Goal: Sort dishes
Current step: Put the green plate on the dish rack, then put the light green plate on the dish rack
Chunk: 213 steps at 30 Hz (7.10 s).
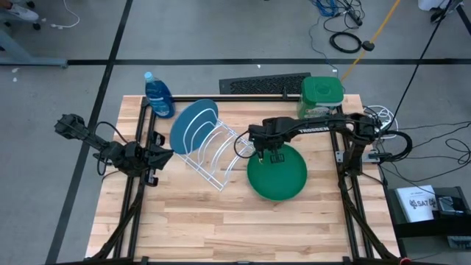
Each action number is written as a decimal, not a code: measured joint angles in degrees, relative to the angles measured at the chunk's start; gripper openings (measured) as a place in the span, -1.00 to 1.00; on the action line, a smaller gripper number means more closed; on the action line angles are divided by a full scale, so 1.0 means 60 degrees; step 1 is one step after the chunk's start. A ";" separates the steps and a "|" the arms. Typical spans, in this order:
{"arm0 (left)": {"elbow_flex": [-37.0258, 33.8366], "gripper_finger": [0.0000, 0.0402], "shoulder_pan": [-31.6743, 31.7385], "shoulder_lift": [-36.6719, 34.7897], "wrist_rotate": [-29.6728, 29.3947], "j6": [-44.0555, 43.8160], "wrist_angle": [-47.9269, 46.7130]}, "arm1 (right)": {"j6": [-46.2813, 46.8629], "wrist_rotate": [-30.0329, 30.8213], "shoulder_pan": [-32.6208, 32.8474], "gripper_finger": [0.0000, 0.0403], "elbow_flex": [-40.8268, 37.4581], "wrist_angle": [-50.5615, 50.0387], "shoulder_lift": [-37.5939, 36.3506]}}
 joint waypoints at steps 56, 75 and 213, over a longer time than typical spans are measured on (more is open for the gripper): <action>0.0000 -0.85 -0.0003 0.0001 -0.0029 0.0015 -0.0060 | -0.0065 0.0323 0.1434 -1.00 -0.0004 0.3203 -0.6337; 0.0000 -0.85 0.0000 0.0000 -0.0124 0.0018 -0.0129 | -0.1691 -0.0267 0.1415 -1.00 -0.0004 0.8923 -0.5068; 0.0000 -0.85 0.0000 0.0000 -0.0270 0.0018 -0.0278 | 0.1746 -0.3661 -0.2196 -0.14 -0.3479 0.3086 -0.2252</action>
